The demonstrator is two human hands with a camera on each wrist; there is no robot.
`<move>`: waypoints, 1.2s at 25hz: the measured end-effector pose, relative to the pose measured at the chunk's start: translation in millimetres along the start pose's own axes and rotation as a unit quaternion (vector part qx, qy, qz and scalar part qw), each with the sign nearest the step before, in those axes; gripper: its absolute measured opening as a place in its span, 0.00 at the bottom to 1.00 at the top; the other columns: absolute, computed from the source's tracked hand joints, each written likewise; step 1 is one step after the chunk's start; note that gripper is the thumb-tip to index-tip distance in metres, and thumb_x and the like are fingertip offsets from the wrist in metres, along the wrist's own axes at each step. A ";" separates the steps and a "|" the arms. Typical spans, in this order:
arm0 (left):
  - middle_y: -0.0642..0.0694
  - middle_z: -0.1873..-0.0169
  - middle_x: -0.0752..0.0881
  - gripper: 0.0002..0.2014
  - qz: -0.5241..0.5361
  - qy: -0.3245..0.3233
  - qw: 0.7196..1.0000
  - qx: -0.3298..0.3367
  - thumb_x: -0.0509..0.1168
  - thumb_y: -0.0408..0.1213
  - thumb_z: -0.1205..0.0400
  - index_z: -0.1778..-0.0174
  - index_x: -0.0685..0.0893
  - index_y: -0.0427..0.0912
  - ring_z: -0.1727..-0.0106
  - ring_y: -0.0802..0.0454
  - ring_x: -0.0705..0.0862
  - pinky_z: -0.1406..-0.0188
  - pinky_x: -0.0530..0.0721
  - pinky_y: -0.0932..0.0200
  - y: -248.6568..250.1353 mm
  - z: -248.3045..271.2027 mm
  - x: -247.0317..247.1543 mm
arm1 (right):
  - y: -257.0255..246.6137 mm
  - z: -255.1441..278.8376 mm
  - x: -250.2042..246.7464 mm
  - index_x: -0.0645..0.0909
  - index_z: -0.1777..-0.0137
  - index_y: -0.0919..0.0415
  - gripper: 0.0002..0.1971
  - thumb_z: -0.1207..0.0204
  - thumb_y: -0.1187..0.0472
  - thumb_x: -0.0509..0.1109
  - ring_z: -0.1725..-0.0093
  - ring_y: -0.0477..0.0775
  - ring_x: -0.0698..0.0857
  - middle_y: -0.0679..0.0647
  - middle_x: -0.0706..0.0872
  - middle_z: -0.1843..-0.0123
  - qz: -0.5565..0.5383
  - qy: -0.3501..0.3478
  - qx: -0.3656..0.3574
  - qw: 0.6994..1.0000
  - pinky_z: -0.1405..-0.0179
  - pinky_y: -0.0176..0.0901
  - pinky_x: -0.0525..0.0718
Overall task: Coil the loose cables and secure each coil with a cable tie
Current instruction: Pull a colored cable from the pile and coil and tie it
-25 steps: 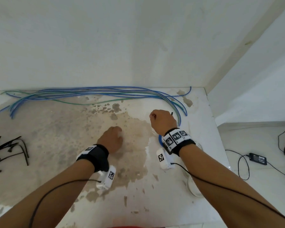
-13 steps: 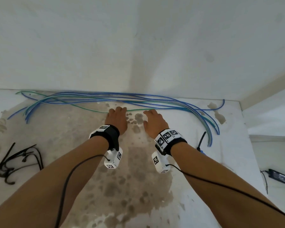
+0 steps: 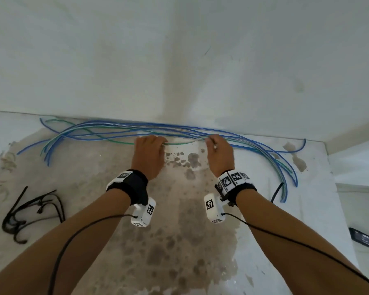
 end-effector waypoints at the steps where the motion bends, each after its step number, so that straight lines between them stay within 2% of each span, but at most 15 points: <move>1: 0.42 0.51 0.87 0.13 0.007 0.023 0.999 -0.038 0.57 0.34 0.16 0.43 0.86 0.42 0.47 0.36 0.83 0.40 0.71 0.43 -14.1 1.0 -8.4 | -3.8 -2.3 -8.1 0.83 0.49 0.58 0.10 0.11 0.54 0.63 0.58 0.52 0.84 0.51 0.87 0.55 -0.027 0.010 0.020 0.999 0.59 0.37 0.77; 3: 0.38 0.48 0.87 0.14 0.087 0.042 0.991 -0.089 0.57 0.32 0.12 0.37 0.86 0.40 0.44 0.34 0.83 0.40 0.73 0.48 -23.0 1.4 -22.2 | -18.4 -3.5 -13.8 0.81 0.48 0.54 0.11 0.10 0.51 0.61 0.61 0.46 0.84 0.48 0.88 0.54 -0.071 -0.035 0.040 0.996 0.62 0.30 0.75; 5: 0.37 0.46 0.88 0.15 0.150 0.049 0.984 -0.085 0.57 0.32 0.10 0.32 0.84 0.38 0.43 0.39 0.83 0.42 0.73 0.57 -5.0 -5.1 -30.1 | -40.5 -0.4 -8.0 0.84 0.41 0.52 0.11 0.10 0.52 0.60 0.57 0.46 0.86 0.46 0.88 0.52 -0.097 -0.112 0.016 0.989 0.55 0.36 0.80; 7: 0.40 0.47 0.88 0.16 0.172 0.062 0.982 -0.053 0.57 0.34 0.10 0.29 0.83 0.38 0.45 0.43 0.83 0.45 0.72 0.64 25.0 -12.9 -36.3 | -62.9 4.1 0.6 0.83 0.32 0.53 0.13 0.09 0.54 0.59 0.49 0.52 0.86 0.50 0.87 0.47 -0.094 -0.161 -0.025 0.982 0.46 0.45 0.84; 9: 0.44 0.52 0.85 0.18 0.190 0.064 0.979 -0.025 0.55 0.37 0.10 0.27 0.81 0.41 0.51 0.50 0.80 0.49 0.70 0.65 47.7 -16.0 -43.4 | -80.4 5.8 1.4 0.82 0.30 0.51 0.15 0.09 0.54 0.57 0.47 0.54 0.86 0.53 0.87 0.46 -0.091 -0.157 -0.040 0.983 0.40 0.54 0.85; 10: 0.47 0.56 0.83 0.18 0.208 0.059 0.976 -0.017 0.55 0.37 0.10 0.26 0.81 0.42 0.55 0.52 0.78 0.53 0.71 0.64 54.5 -16.2 -47.2 | -87.4 6.2 -2.8 0.82 0.31 0.51 0.15 0.08 0.54 0.56 0.50 0.53 0.86 0.51 0.86 0.49 -0.103 -0.139 -0.040 0.984 0.40 0.57 0.85; 12: 0.48 0.64 0.77 0.17 0.263 0.027 0.964 -0.017 0.56 0.33 0.10 0.27 0.79 0.45 0.63 0.53 0.74 0.58 0.73 0.63 60.3 -15.2 -53.7 | -99.4 9.1 -14.4 0.82 0.34 0.51 0.15 0.08 0.53 0.54 0.57 0.49 0.83 0.45 0.83 0.57 -0.135 -0.109 -0.046 0.984 0.45 0.60 0.86; 14: 0.46 0.66 0.73 0.17 0.287 -0.017 0.958 -0.017 0.58 0.30 0.12 0.29 0.77 0.47 0.67 0.54 0.72 0.61 0.74 0.64 68.6 -12.8 -60.1 | -113.7 17.1 -28.9 0.82 0.36 0.51 0.15 0.08 0.52 0.54 0.63 0.50 0.79 0.46 0.80 0.62 -0.163 -0.094 -0.072 0.979 0.56 0.57 0.85; 16: 0.41 0.64 0.77 0.14 0.275 -0.036 0.961 -0.020 0.57 0.32 0.11 0.31 0.78 0.46 0.66 0.54 0.74 0.61 0.75 0.64 72.1 -13.1 -62.9 | -127.7 24.5 -44.2 0.81 0.38 0.54 0.15 0.07 0.54 0.53 0.68 0.51 0.75 0.49 0.77 0.66 -0.210 -0.082 -0.088 0.970 0.66 0.49 0.79; 19: 0.39 0.52 0.85 0.12 0.221 -0.028 0.974 -0.048 0.56 0.33 0.10 0.36 0.82 0.41 0.52 0.47 0.84 0.49 0.80 0.53 55.0 -9.5 -65.6 | -136.2 23.4 -71.4 0.81 0.43 0.56 0.15 0.07 0.55 0.52 0.73 0.51 0.69 0.50 0.72 0.69 -0.278 -0.038 -0.077 0.957 0.73 0.44 0.71; 21: 0.43 0.48 0.87 0.13 0.193 -0.013 0.978 -0.074 0.55 0.31 0.10 0.38 0.83 0.42 0.45 0.46 0.85 0.47 0.77 0.57 41.8 0.7 -73.4 | -134.0 20.0 -87.8 0.82 0.47 0.52 0.15 0.07 0.54 0.53 0.75 0.48 0.68 0.46 0.73 0.71 -0.300 -0.020 -0.057 0.952 0.73 0.45 0.70; 23: 0.50 0.57 0.84 0.14 0.216 0.045 0.974 -0.053 0.53 0.32 0.09 0.38 0.83 0.50 0.54 0.56 0.83 0.53 0.73 0.62 47.1 12.1 -94.6 | -131.0 21.2 -100.9 0.83 0.49 0.47 0.15 0.08 0.52 0.55 0.74 0.44 0.69 0.43 0.73 0.72 -0.292 -0.005 -0.045 0.955 0.70 0.43 0.70; 25: 0.52 0.63 0.78 0.15 0.254 0.105 0.961 -0.009 0.53 0.34 0.09 0.35 0.83 0.52 0.62 0.57 0.77 0.57 0.74 0.64 63.6 16.9 -121.4 | -129.9 27.8 -108.4 0.84 0.49 0.47 0.13 0.10 0.50 0.58 0.73 0.40 0.69 0.40 0.72 0.72 -0.274 -0.006 -0.038 0.961 0.67 0.41 0.69; 28: 0.48 0.65 0.74 0.17 0.286 0.131 0.949 0.015 0.52 0.33 0.09 0.32 0.82 0.50 0.66 0.54 0.72 0.61 0.73 0.66 91.5 15.2 -152.3 | -136.5 43.1 -107.5 0.86 0.45 0.51 0.11 0.14 0.48 0.64 0.74 0.37 0.75 0.35 0.77 0.75 -0.266 -0.074 -0.028 0.961 0.65 0.37 0.69; 30: 0.45 0.66 0.75 0.17 0.299 0.111 0.947 0.029 0.52 0.33 0.09 0.32 0.82 0.49 0.66 0.52 0.72 0.61 0.73 0.64 110.5 14.8 -165.5 | -146.4 56.8 -106.2 0.86 0.43 0.51 0.15 0.18 0.43 0.67 0.72 0.36 0.77 0.34 0.78 0.75 -0.243 -0.121 -0.045 0.961 0.64 0.39 0.71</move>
Point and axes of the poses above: each hand's wrist, its own z-axis away from the middle knuckle, its own x-axis out of the palm, y = z × x, the point moved 5 cm from there along -z, towards the middle knuckle
